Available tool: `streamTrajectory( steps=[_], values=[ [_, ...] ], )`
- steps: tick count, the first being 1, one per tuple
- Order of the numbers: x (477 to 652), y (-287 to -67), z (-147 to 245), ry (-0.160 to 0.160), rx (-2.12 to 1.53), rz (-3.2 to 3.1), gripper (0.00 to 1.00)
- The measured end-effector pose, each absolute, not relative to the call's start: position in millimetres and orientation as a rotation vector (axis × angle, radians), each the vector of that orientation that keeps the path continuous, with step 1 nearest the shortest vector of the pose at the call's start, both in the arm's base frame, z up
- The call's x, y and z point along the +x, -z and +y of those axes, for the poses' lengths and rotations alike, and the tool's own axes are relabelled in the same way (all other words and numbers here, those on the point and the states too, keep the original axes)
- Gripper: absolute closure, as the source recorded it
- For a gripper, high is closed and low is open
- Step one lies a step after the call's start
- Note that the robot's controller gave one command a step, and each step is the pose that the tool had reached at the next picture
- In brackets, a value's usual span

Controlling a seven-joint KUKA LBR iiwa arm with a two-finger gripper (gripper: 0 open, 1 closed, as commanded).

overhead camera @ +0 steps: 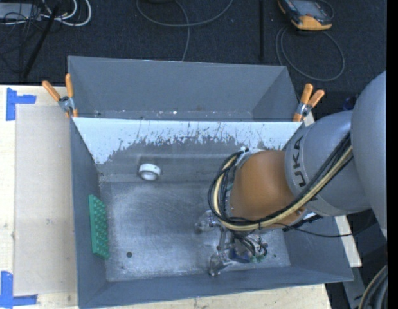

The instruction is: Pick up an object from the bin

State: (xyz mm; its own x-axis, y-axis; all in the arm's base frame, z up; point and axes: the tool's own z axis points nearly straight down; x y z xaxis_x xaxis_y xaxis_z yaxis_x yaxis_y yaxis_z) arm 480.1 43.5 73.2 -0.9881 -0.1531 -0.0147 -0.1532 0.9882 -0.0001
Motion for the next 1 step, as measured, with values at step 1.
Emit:
streamTrajectory(
  steps=[1],
  values=[
    [487.3,-86.6,5.1,0.001,-0.044,3.142,0.0]
  ],
)
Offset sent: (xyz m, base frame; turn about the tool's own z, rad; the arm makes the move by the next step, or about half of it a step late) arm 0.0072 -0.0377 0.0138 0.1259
